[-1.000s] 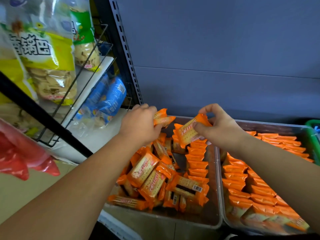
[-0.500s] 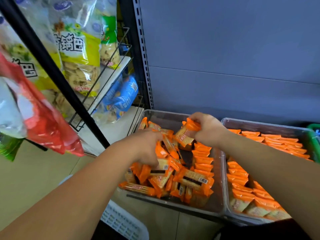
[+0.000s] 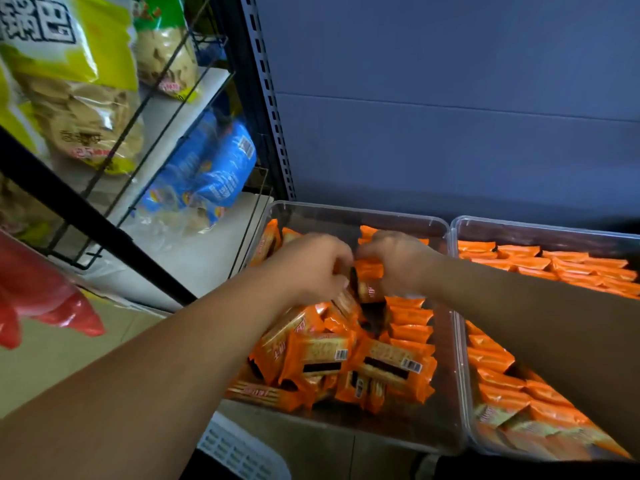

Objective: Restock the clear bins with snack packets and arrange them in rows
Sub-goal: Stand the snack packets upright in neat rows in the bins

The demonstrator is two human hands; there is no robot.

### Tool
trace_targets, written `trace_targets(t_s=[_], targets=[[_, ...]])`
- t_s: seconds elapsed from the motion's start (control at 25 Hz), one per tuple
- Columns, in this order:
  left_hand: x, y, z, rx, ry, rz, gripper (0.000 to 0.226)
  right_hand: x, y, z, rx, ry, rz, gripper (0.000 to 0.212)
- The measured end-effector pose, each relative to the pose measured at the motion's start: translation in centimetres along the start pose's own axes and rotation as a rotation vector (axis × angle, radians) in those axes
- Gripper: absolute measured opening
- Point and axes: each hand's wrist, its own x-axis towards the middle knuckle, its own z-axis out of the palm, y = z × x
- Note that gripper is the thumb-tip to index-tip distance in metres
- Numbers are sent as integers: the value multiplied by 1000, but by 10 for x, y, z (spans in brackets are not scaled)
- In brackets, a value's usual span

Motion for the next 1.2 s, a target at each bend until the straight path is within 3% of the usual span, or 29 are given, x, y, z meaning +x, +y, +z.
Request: trace_targets(t_s=[0.12, 0.24, 0.36, 0.64, 0.72, 0.8, 0.88, 0.96, 1.04, 1.08, 1.2], targets=[[10, -1, 19, 105, -201, -3, 43, -4, 5, 2, -41, 8, 12, 63], [13, 2, 19, 291, -286, 37, 55, -12, 5, 13, -54, 109, 21, 68], [12, 6, 6, 176, -338, 37, 49, -10, 5, 16, -74, 139, 22, 69], [-13, -8, -34, 29, -46, -82, 35, -9, -9, 13, -290, 113, 101, 57], [-17, -13, -33, -83, -2, -126, 41, -10, -7, 7, -267, 115, 116, 50], [-19, -15, -29, -217, 40, -156, 50, -13, -1, 1, -203, 108, 138, 58], [-19, -15, -27, -431, 53, -216, 52, -22, 3, -7, -23, 135, 145, 72], [-20, -11, -28, -667, 23, -241, 42, -33, 5, -19, 415, 178, 127, 75], [-19, 0, -26, -854, -29, -232, 32, -42, 8, -26, 935, 149, 121, 64], [-17, 6, -24, -919, -47, -224, 29, -45, 10, -28, 1081, 130, 141, 56], [-10, 19, -18, -1004, -5, -192, 26, -53, 15, -29, 1272, 159, 250, 39]])
